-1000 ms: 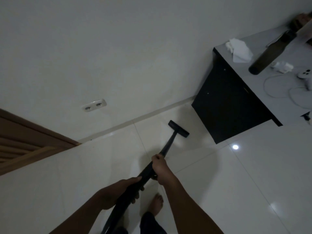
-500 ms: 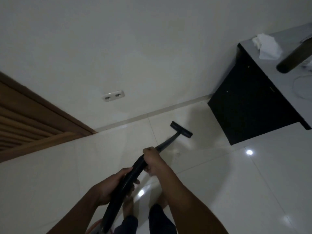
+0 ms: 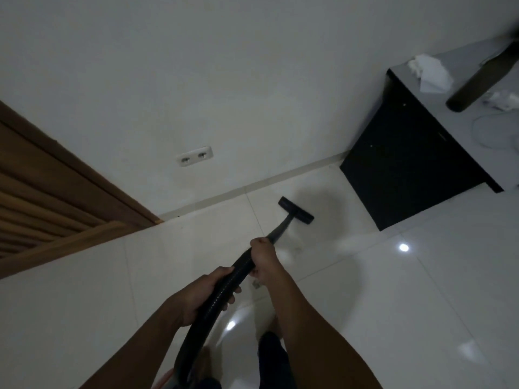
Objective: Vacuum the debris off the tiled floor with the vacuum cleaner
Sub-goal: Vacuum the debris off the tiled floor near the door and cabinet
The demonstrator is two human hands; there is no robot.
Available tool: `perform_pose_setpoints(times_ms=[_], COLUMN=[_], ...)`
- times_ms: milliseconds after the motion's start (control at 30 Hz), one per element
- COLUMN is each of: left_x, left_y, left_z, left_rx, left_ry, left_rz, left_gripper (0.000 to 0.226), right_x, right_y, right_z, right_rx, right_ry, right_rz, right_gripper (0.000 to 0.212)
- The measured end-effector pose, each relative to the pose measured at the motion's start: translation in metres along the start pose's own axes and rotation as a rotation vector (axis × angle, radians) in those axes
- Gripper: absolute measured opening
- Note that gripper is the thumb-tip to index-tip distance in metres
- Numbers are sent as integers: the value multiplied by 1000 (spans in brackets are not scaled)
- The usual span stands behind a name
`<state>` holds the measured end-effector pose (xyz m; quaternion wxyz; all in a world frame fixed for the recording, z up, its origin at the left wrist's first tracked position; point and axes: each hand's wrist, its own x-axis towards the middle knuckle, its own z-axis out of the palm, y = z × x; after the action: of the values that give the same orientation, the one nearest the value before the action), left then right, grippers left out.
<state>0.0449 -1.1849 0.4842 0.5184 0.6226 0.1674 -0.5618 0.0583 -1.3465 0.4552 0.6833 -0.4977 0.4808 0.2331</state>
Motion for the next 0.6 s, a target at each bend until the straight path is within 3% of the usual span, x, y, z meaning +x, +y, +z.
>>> perform_pose_setpoints(times_ms=[267, 467, 600], left_x=[-53, -81, -90], left_y=[-41, -74, -88], left_z=[-100, -137, -145], left_rx=[-8, 35, 30], left_ry=[-308, -382, -394], left_rz=[9, 19, 1], left_gripper=[75, 72, 70], right_x=[-70, -101, -113], right_y=[56, 102, 119], right_z=[79, 125, 131], right_rx=[220, 311, 324], right_ry=[19, 48, 25], right_rz=[-54, -18, -13], right_gripper=[30, 34, 19])
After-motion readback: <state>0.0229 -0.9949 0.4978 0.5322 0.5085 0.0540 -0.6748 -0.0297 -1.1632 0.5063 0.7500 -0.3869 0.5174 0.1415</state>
